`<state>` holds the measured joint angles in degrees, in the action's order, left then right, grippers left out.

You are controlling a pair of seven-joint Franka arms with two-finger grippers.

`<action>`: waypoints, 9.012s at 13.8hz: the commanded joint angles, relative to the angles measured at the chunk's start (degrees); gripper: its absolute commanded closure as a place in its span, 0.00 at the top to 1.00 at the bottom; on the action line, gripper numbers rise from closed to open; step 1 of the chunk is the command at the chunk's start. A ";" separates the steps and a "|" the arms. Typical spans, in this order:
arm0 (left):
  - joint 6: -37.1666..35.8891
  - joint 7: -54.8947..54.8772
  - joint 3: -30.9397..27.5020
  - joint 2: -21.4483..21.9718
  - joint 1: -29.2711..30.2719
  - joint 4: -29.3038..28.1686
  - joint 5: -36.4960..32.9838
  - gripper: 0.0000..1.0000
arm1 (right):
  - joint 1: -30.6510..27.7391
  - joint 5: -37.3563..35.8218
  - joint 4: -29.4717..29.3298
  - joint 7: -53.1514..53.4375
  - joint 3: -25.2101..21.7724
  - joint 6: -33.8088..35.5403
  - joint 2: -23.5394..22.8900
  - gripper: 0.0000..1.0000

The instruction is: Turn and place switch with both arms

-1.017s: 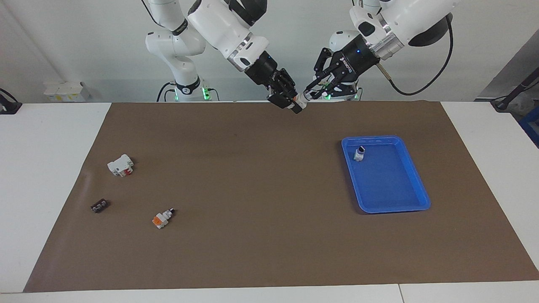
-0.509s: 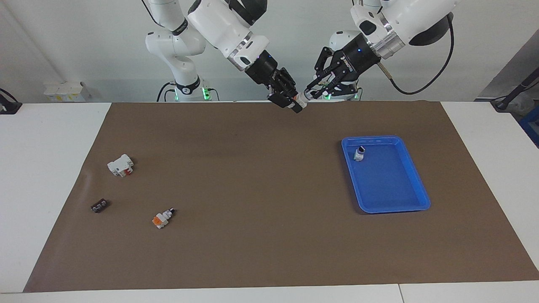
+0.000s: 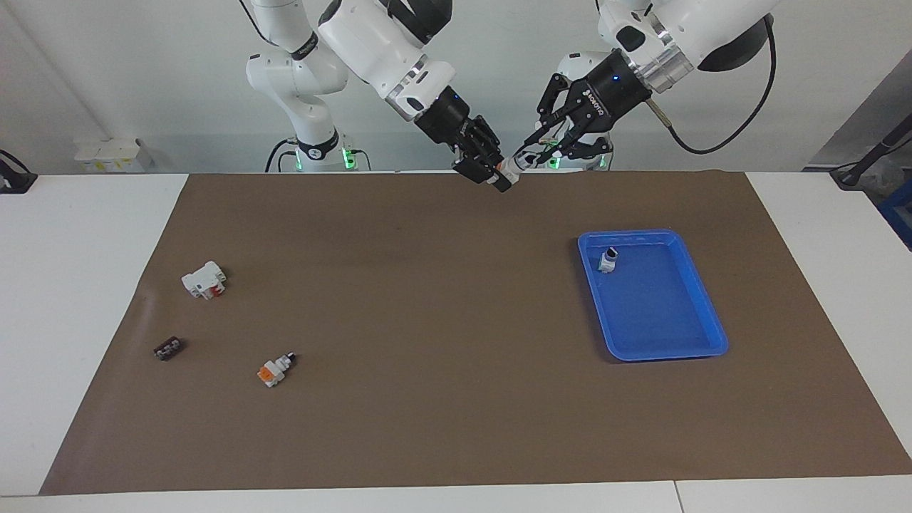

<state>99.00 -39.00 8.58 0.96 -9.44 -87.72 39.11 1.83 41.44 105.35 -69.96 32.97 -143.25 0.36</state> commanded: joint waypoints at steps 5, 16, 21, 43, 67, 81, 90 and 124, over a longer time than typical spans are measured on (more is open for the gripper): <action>3.57 -1.25 0.21 3.08 -0.40 -5.10 1.14 0.36 | -0.60 -0.13 0.91 0.97 0.51 -0.71 0.87 0.00; 2.78 9.27 0.39 3.35 -0.49 -4.57 1.85 0.00 | -0.60 -0.13 0.91 1.06 0.51 -0.71 0.87 0.00; 0.59 27.11 0.65 4.58 -0.49 -4.48 1.23 0.00 | -0.60 -0.13 0.91 0.97 0.51 -0.62 0.87 0.00; -3.20 99.17 0.56 6.60 -0.23 -3.16 0.88 0.00 | -0.69 -0.13 0.91 0.97 0.51 -0.62 0.87 0.00; -2.67 117.75 -0.32 6.87 0.39 -3.43 0.44 0.00 | -1.22 -0.13 0.82 2.02 0.51 -0.54 0.69 1.00; 11.65 82.73 -0.23 15.48 5.04 -31.45 -18.18 0.00 | -16.94 -0.30 1.44 2.55 -0.37 2.36 0.87 1.00; 23.07 61.95 -0.23 7.67 10.49 -39.37 -34.70 0.00 | -21.08 -22.26 1.87 39.95 -1.15 8.67 1.31 1.00; -14.71 29.07 0.56 -3.15 13.75 8.86 -35.33 1.00 | -2.10 -43.64 -13.25 75.41 -35.70 57.30 4.29 1.00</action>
<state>88.58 -9.18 9.29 3.20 4.80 -87.07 4.72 0.12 -1.51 91.51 4.34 -3.00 -86.63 4.27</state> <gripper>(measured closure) 0.013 0.000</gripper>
